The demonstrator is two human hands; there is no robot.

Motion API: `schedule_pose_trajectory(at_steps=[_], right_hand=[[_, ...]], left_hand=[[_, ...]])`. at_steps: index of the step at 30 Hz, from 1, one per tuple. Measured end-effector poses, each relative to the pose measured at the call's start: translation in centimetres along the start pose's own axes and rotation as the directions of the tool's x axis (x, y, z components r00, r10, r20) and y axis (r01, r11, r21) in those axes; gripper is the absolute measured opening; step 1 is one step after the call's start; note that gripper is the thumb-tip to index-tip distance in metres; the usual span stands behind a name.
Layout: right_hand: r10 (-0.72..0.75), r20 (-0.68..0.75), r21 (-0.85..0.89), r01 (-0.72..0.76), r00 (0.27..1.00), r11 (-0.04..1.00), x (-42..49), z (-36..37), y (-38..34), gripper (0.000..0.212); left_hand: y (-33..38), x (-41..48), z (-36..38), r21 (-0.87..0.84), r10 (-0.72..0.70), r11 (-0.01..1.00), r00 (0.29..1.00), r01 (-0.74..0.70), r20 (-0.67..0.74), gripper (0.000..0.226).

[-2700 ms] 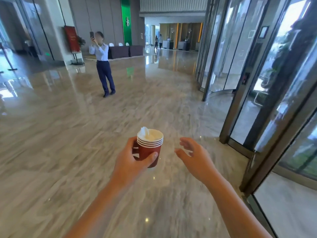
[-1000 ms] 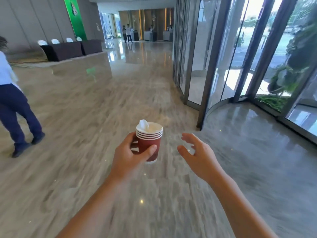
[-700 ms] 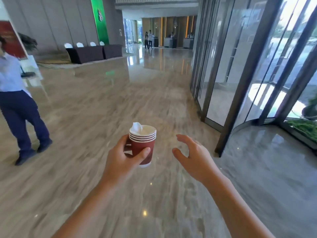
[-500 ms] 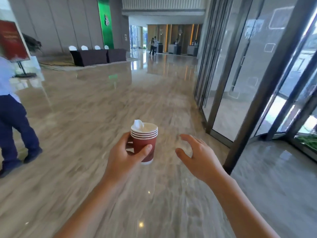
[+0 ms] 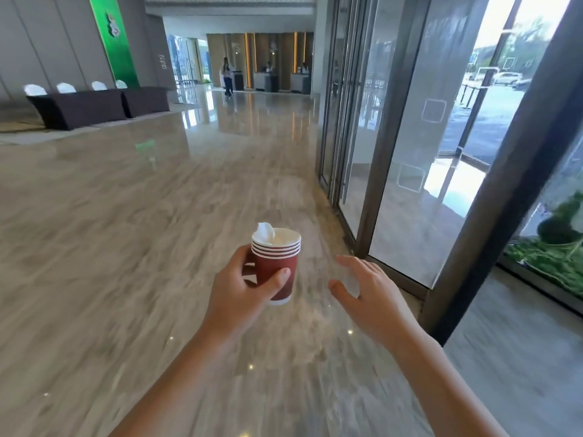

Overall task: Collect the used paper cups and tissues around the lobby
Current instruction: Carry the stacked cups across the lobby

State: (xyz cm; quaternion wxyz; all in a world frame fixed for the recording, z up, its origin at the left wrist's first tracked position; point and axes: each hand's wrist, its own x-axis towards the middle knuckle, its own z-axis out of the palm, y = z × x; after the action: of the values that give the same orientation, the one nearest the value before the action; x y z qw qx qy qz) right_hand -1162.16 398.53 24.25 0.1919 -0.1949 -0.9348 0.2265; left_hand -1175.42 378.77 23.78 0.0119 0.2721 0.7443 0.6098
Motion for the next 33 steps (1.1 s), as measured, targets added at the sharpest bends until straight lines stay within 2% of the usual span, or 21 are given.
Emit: schedule_pose_trajectory(at_steps=[6,17,25,30,33], right_hand=[[0.014,0.036,0.061,-0.016,0.999,0.998,21.5,6.8,6.5,0.058],[-0.077,0.075,0.083,0.071,0.994,0.994,58.0,12.5,8.9,0.058],[-0.002,0.078,0.087,-0.005,0.997,0.996,84.6,21.4,13.3,0.056],[0.063,0.022,0.116,-0.065,0.998,0.991,101.0,23.5,15.8,0.071],[0.107,-0.003,0.122,-0.106,0.994,0.987,110.2,24.9,18.2,0.064]], left_hand=[[-8.4,19.7,4.5,0.032,-0.025,0.999,0.999,0.026,-0.044,0.054],[-15.7,53.9,7.4,0.0,-0.028,1.0,0.986,0.028,-0.166,0.061],[-27.0,81.1,10.6,-0.038,-0.029,0.999,0.994,0.025,-0.11,0.059],[-30.1,99.1,13.4,-0.069,-0.006,0.998,0.998,0.001,-0.068,0.062],[-32.8,108.5,15.7,-0.064,-0.003,0.998,0.999,0.0,-0.033,0.056]])
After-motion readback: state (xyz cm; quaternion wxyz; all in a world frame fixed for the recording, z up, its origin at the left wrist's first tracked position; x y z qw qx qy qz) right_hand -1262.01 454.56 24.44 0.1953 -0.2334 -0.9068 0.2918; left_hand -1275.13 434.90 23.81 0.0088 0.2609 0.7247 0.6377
